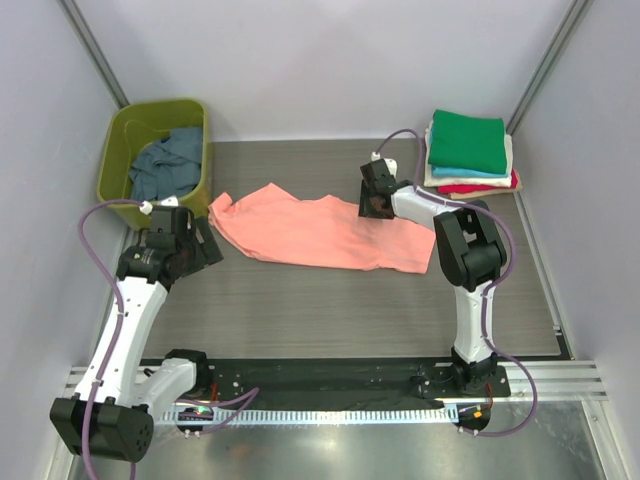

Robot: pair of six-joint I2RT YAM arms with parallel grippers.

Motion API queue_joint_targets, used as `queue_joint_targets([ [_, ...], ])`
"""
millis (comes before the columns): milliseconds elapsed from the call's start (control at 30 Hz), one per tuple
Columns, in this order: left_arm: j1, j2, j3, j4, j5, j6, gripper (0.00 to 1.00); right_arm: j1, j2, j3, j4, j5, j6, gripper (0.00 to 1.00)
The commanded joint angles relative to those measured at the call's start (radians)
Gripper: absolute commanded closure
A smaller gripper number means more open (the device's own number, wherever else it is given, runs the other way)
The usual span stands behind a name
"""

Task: Fold and stack the t-shirts
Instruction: Flatten the tshirt out

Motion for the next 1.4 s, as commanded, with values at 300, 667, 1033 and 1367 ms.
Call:
queue_joint_targets([
  [300,-0.004,-0.019,-0.002,0.025,0.007,0.017,0.16,-0.004,0.002,0.062,0.021,-0.031,-0.016,0.56],
  [667,-0.004,-0.019,-0.002,0.025,0.010,0.019,0.16,-0.004,0.016,0.061,0.020,-0.031,-0.020,0.68],
  [1033,0.008,-0.017,-0.003,0.028,0.016,0.022,0.16,-0.004,-0.016,0.064,0.001,-0.048,-0.020,0.99],
  [1367,0.011,-0.030,-0.005,0.031,0.021,0.022,0.16,0.015,-0.127,0.024,-0.010,-0.076,-0.008,0.99],
])
